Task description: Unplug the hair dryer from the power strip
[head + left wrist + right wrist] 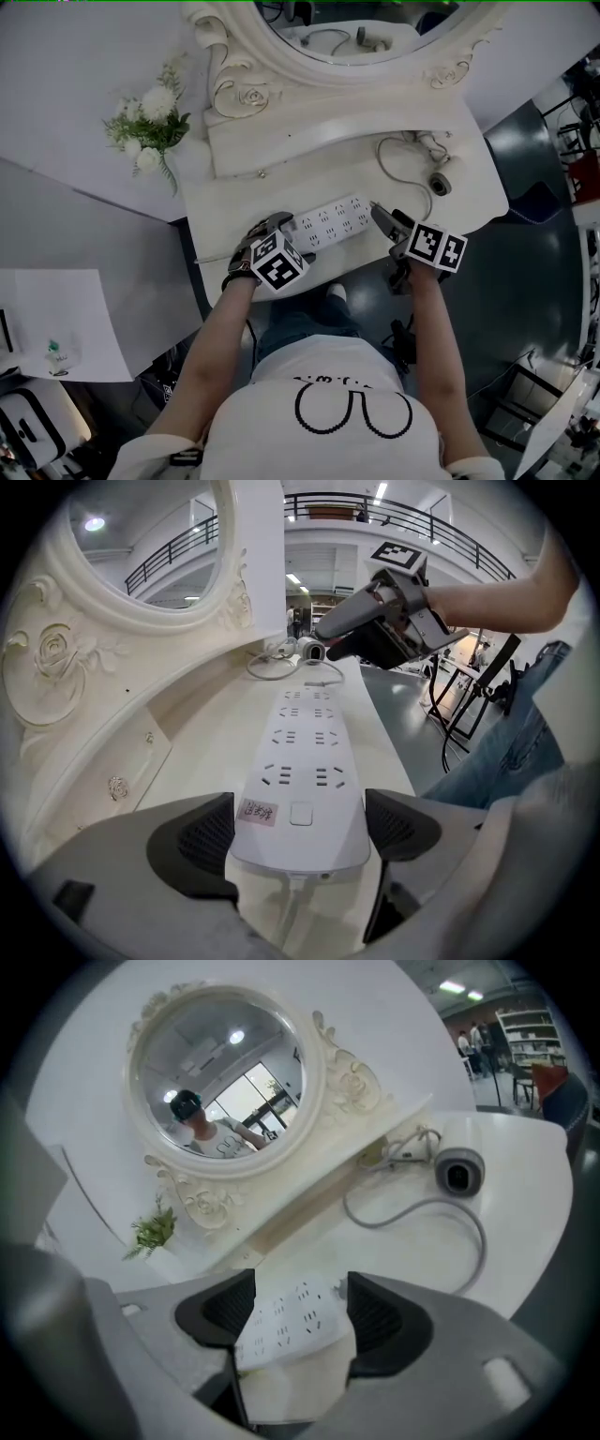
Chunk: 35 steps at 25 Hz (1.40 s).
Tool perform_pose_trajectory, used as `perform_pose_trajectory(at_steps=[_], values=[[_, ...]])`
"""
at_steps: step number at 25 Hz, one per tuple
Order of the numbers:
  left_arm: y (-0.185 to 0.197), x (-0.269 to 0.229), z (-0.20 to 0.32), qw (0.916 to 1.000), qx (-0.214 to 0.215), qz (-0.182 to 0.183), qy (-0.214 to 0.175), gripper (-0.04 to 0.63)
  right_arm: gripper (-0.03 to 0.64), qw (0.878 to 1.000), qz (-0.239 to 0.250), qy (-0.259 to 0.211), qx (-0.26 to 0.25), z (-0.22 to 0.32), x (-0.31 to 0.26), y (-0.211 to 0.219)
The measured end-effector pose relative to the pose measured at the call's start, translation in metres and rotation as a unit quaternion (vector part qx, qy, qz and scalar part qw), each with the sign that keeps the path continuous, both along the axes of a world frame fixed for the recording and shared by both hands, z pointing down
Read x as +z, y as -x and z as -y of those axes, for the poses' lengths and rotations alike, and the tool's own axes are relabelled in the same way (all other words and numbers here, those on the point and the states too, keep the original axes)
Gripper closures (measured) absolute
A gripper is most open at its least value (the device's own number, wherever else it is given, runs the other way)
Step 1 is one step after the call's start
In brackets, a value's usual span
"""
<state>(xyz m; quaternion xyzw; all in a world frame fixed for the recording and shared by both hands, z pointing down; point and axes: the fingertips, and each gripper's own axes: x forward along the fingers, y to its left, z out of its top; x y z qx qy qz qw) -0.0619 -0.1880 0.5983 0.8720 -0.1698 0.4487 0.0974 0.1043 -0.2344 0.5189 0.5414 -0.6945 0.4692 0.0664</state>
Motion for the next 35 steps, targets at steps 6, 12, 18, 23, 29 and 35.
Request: perform_pose_trajectory(at_steps=[6,12,18,23,29,35], values=[[-0.001,-0.016,0.002,0.9994,-0.017,-0.029,-0.007,0.166,0.617,0.993,-0.084,-0.084,0.003,0.005,-0.041,-0.014],[-0.002,-0.075,0.03,0.9857,-0.098,-0.12,-0.066,0.166,0.618,0.974,-0.163,-0.159,-0.005,0.003,-0.083,-0.021],[-0.001,-0.144,0.047,0.949,-0.175,-0.231,-0.125,0.167,0.62,0.94,-0.224,-0.257,-0.027,-0.005,-0.129,-0.023],[-0.006,-0.185,0.051,0.9218,-0.207,-0.281,-0.169,0.173,0.62,0.913,-0.262,-0.308,-0.057,-0.006,-0.153,-0.02],[0.005,-0.232,0.053,0.8714,-0.286,-0.303,-0.26,0.497,0.62,0.89,-0.271,-0.355,-0.092,-0.013,-0.174,-0.021],[-0.004,-0.268,0.038,0.8438,-0.31,-0.3,-0.319,0.598,0.621,0.878,-0.26,-0.39,-0.101,-0.02,-0.197,-0.037]])
